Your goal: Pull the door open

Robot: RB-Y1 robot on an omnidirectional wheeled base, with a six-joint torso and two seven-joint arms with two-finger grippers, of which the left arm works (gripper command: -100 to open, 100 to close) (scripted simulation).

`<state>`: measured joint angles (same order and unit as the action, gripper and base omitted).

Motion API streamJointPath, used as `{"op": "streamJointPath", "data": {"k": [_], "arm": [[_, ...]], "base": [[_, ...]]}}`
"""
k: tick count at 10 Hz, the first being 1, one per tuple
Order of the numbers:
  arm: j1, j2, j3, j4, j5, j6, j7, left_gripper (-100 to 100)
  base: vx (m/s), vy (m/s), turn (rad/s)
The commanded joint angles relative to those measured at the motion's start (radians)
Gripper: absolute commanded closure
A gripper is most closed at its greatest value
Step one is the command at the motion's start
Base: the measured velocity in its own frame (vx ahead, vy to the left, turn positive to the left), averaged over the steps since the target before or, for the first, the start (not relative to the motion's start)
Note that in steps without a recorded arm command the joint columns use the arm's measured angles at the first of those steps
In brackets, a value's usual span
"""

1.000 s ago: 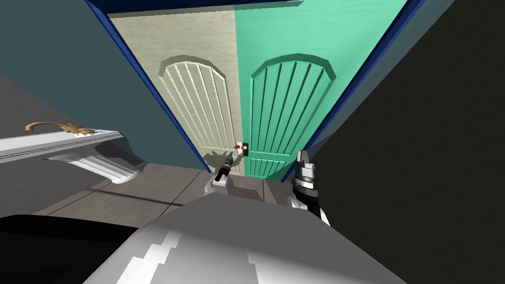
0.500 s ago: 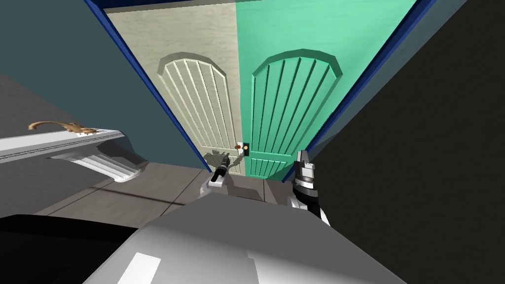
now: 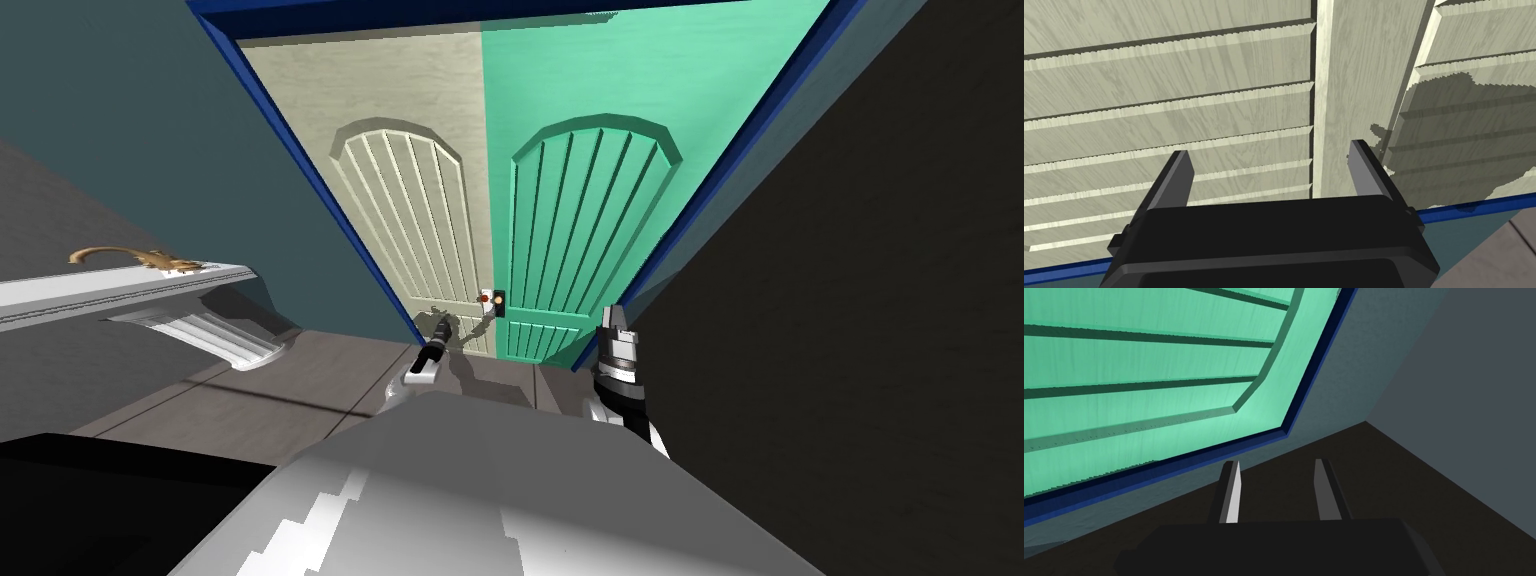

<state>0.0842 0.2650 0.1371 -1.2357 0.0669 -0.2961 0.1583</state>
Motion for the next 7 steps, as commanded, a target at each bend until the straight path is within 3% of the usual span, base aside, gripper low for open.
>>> {"op": "streamJointPath", "data": {"k": [1,4,7], "arm": [[-0.001,0.027,0.026,0.029,0.011,-0.009,0.013,-100],[-0.019,0.043,0.028,0.041,0.021,-0.017,0.029,-100],[-0.051,0.030,-0.001,0.034,0.021,-0.024,0.036,-100]], "base": [[0.117,-0.003,-0.095],[0.186,0.005,-0.118],[0.187,-0.022,-0.174]]}}
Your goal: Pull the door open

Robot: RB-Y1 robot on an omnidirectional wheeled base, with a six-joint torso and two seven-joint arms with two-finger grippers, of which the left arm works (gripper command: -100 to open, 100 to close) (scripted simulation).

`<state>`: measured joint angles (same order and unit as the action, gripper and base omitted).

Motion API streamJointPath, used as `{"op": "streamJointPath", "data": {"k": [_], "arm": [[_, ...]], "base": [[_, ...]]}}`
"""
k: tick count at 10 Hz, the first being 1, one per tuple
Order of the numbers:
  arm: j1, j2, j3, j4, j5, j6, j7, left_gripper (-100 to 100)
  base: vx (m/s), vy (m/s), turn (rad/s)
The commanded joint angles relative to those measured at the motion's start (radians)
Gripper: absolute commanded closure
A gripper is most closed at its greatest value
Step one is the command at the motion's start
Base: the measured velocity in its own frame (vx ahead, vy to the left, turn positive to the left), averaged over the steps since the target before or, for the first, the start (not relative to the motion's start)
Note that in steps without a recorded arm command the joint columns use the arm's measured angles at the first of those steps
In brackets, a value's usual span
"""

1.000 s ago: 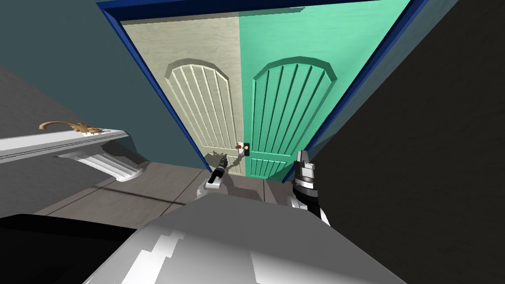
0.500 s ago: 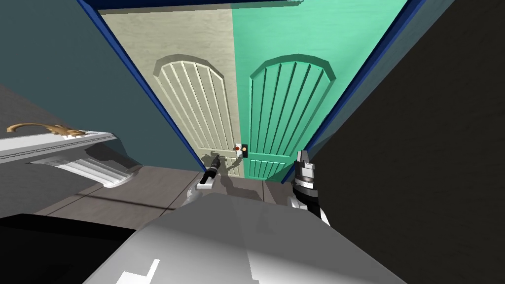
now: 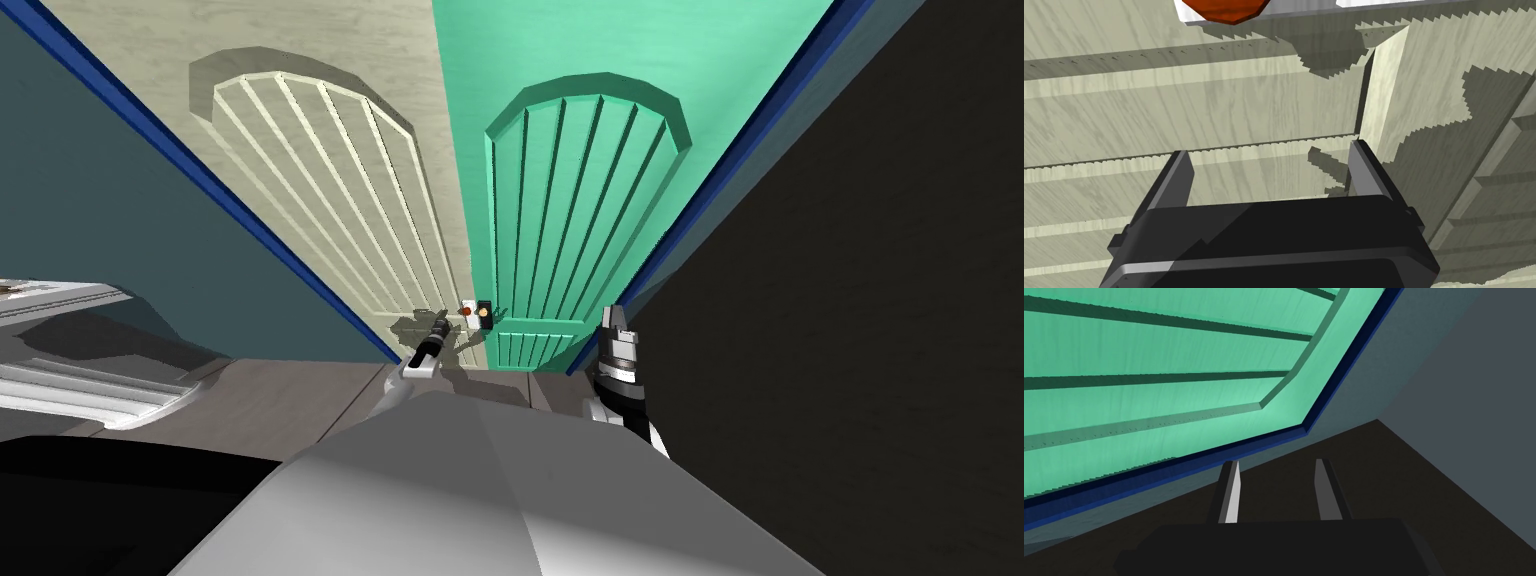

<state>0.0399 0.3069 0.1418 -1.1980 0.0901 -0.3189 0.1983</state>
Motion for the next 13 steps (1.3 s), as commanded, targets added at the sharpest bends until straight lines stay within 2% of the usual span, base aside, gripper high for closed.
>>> {"op": "streamJointPath", "data": {"k": [1,2,3,4,9,10,11,12,13], "arm": [[-0.019,-0.019,-0.018,-0.008,-0.004,-0.004,-0.003,-100],[-0.030,-0.027,-0.031,-0.012,-0.005,-0.006,-0.002,-100],[-0.029,-0.011,-0.024,-0.001,-0.001,-0.004,0.004,-100],[-0.029,-0.011,-0.024,-0.001,-0.001,-0.004,0.004,100],[-0.029,-0.011,-0.024,-0.001,-0.001,-0.004,0.004,100],[-0.009,0.005,-0.008,0.007,0.001,-0.003,0.006,100],[-0.004,0.010,-0.004,0.009,0.002,-0.003,0.007,100],[0.010,0.015,-0.006,-0.009,0.004,-0.003,0.013,-100],[0.015,0.015,-0.010,-0.014,0.004,-0.006,0.015,-100]], "base": [[0.201,-0.073,-0.179],[0.186,-0.106,-0.165],[0.078,-0.051,-0.025],[-0.007,0.007,0.028],[-0.016,0.007,-0.008],[-0.110,0.107,0.169],[-0.196,0.129,0.125],[-0.212,0.044,0.085],[-0.203,-0.045,0.037]]}}
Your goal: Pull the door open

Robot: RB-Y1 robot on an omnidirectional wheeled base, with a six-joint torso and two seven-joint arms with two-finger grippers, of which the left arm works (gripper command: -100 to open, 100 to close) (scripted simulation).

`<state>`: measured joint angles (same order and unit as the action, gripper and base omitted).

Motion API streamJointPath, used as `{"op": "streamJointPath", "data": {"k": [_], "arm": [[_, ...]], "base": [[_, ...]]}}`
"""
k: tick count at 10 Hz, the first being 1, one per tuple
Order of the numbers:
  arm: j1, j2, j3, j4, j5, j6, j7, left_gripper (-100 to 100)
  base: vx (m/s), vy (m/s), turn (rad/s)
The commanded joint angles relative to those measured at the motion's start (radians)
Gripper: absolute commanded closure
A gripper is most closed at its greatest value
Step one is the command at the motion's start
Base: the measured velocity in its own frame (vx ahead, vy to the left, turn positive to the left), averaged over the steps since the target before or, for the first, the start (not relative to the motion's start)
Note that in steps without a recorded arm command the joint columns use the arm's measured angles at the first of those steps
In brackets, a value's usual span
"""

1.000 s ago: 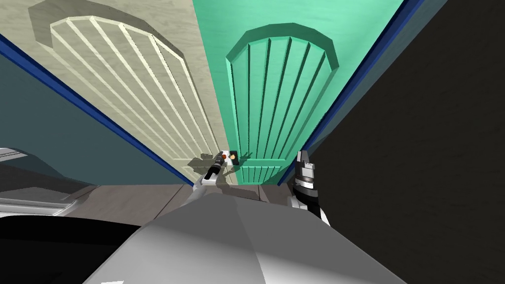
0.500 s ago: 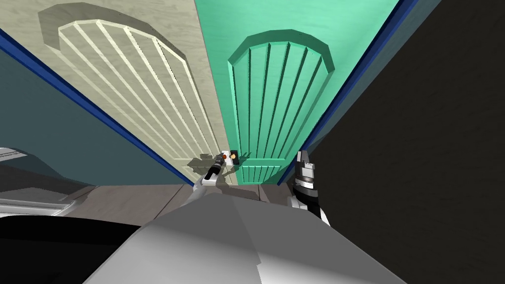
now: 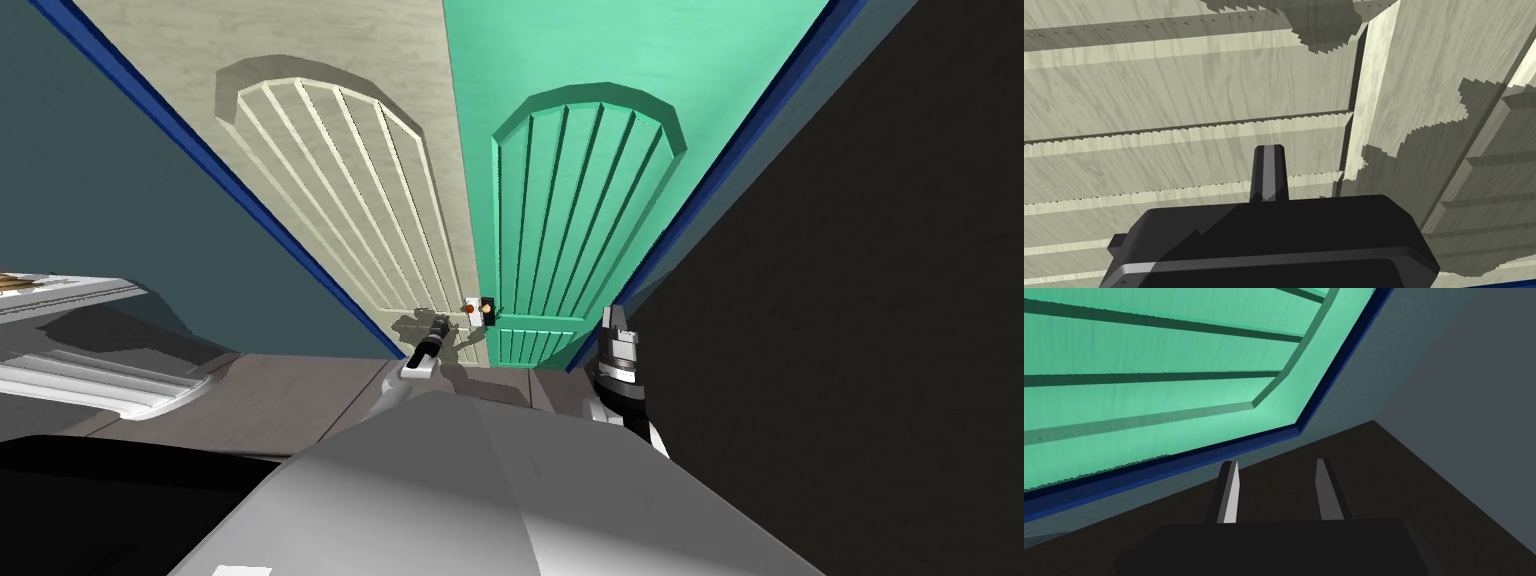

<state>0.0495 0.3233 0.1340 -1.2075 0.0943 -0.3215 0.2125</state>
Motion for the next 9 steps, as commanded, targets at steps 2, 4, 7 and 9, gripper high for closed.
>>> {"op": "streamJointPath", "data": {"k": [2,4,7,9], "arm": [[0.013,-0.007,-0.017,-0.018,-0.002,-0.011,0.004,-100],[0.015,-0.016,-0.036,-0.033,-0.005,-0.018,0.007,-100],[0.037,0.006,0.012,-0.011,0.001,-0.007,0.000,-100],[0.048,0.021,0.047,0.010,0.005,-0.001,-0.005,-100]], "base": [[-0.177,-0.083,-0.012],[-0.188,-0.115,-0.050],[-0.052,0.009,0.126],[0.032,0.082,0.117]]}}
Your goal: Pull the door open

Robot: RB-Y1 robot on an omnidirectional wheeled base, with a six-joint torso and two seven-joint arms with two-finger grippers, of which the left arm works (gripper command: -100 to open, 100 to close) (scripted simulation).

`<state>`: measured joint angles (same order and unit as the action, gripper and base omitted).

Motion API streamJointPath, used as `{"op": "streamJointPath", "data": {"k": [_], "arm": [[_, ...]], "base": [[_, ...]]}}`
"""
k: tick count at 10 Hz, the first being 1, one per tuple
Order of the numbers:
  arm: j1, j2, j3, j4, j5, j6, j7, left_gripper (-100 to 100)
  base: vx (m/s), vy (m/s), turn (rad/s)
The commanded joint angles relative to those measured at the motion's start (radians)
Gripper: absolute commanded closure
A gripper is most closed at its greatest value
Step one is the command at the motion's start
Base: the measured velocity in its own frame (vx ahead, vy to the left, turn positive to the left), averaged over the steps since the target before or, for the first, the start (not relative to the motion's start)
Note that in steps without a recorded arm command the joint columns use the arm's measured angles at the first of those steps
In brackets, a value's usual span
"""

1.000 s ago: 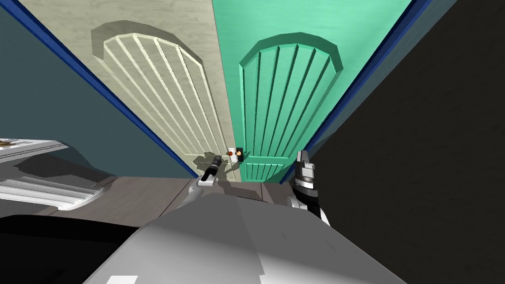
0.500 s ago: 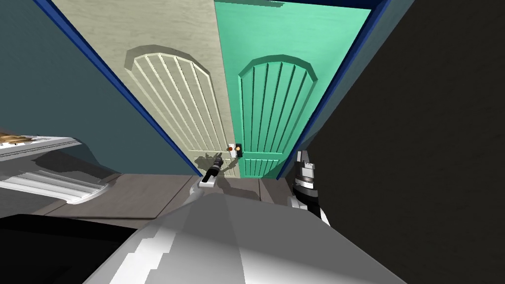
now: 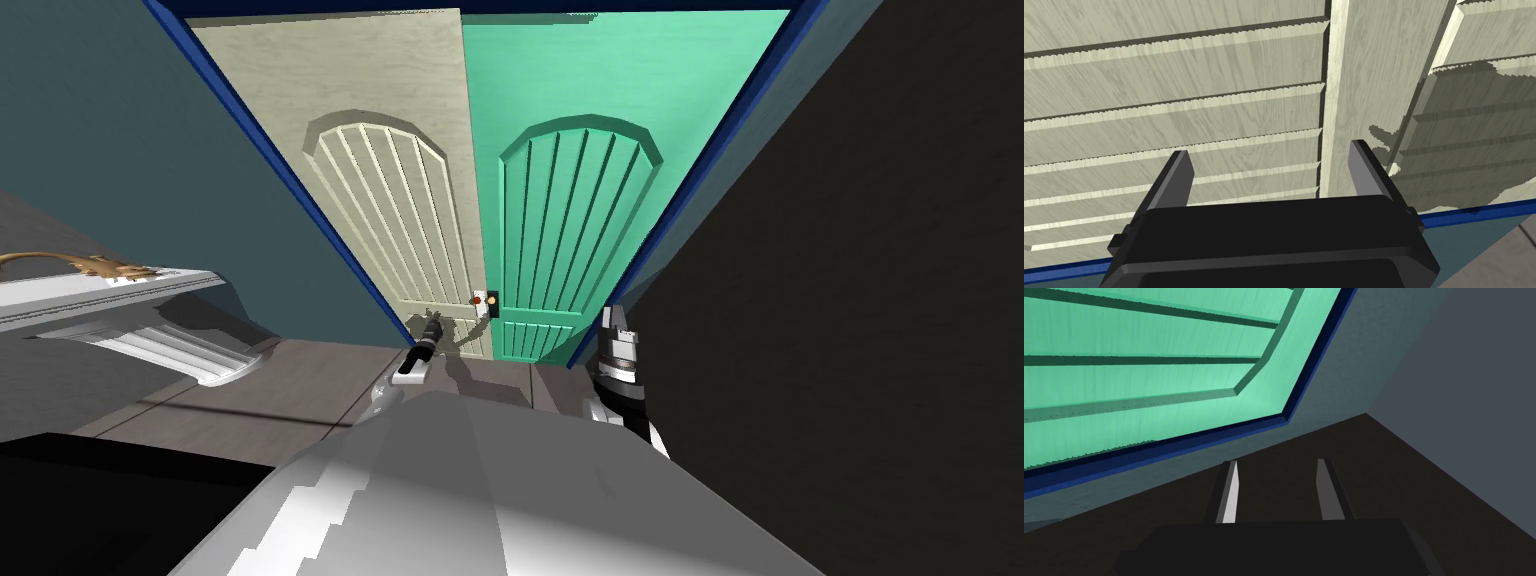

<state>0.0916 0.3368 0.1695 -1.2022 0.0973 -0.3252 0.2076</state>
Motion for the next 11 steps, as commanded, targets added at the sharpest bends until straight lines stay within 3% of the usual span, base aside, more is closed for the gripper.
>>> {"op": "streamJointPath", "data": {"k": [1,5,8,9,10,11], "arm": [[0.003,0.008,0.019,0.010,0.003,0.004,-0.003,-100],[-0.024,-0.009,0.003,0.007,-0.001,0.002,-0.007,-100],[-0.064,-0.040,-0.040,-0.011,-0.008,-0.003,-0.008,-100],[-0.058,-0.029,-0.032,-0.002,-0.006,-0.005,-0.004,-100],[-0.058,-0.029,-0.032,-0.002,-0.006,-0.005,-0.004,100],[-0.058,-0.029,-0.032,-0.002,-0.006,-0.005,-0.004,100]], "base": [[0.128,0.055,0.066],[0.181,-0.014,-0.073],[0.224,-0.105,-0.200],[0.094,-0.068,-0.027],[-0.007,0.011,0.030],[-0.039,0.022,-0.010]]}}
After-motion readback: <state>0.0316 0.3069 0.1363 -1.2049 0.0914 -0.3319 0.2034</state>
